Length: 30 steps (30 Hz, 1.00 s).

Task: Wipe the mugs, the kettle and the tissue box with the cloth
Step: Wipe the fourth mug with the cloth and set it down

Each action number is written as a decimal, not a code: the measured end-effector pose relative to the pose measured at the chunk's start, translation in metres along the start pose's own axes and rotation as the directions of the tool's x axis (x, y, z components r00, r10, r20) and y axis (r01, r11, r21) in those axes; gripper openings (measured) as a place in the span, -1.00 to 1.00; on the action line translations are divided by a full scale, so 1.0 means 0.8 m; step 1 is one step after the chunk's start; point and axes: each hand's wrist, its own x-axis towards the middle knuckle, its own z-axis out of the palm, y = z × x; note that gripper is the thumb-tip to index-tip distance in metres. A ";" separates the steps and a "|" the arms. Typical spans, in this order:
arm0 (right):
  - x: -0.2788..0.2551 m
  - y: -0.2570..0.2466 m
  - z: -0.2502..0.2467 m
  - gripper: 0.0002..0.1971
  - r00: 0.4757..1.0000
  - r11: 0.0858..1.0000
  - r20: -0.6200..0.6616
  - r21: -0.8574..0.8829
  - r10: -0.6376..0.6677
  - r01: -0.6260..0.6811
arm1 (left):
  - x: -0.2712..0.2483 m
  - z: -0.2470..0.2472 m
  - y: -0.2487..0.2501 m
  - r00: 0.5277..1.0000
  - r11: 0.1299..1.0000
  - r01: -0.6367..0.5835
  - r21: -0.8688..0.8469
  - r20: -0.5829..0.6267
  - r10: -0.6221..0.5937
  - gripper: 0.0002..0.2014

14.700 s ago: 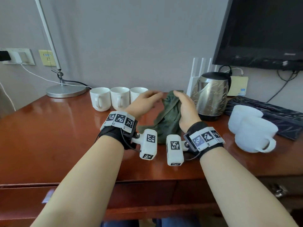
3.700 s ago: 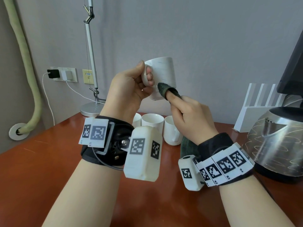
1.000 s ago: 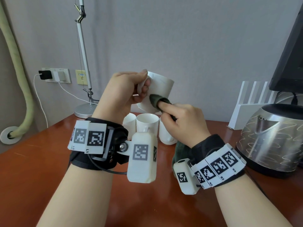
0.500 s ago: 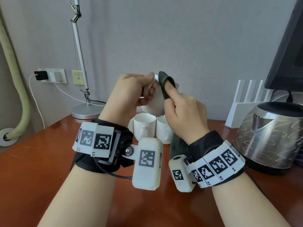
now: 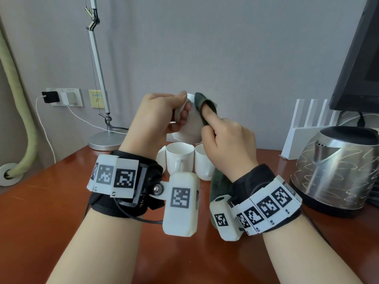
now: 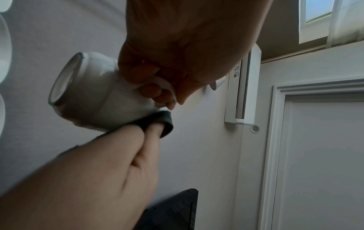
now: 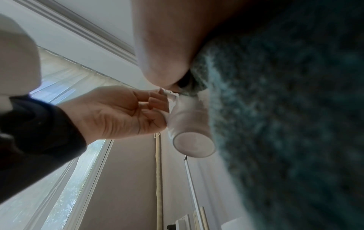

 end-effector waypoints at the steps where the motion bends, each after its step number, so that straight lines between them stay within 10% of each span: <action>1: 0.001 0.001 -0.002 -0.38 1.000 1.000 -0.009 -0.014 0.018 -0.018 | 0.000 -0.001 0.001 1.000 1.000 0.002 -0.018 -0.007 -0.002 -0.56; 15: -0.017 0.000 0.020 -0.55 0.965 0.936 -0.091 0.235 -0.248 0.263 | 0.011 -0.012 0.003 0.986 0.936 0.126 -0.330 -0.058 -0.153 -0.60; 30: -0.010 -0.001 0.013 -0.47 0.978 0.967 -0.079 0.154 -0.195 0.205 | 0.016 -0.019 0.001 0.962 0.850 0.132 -0.510 -0.141 -0.234 -0.61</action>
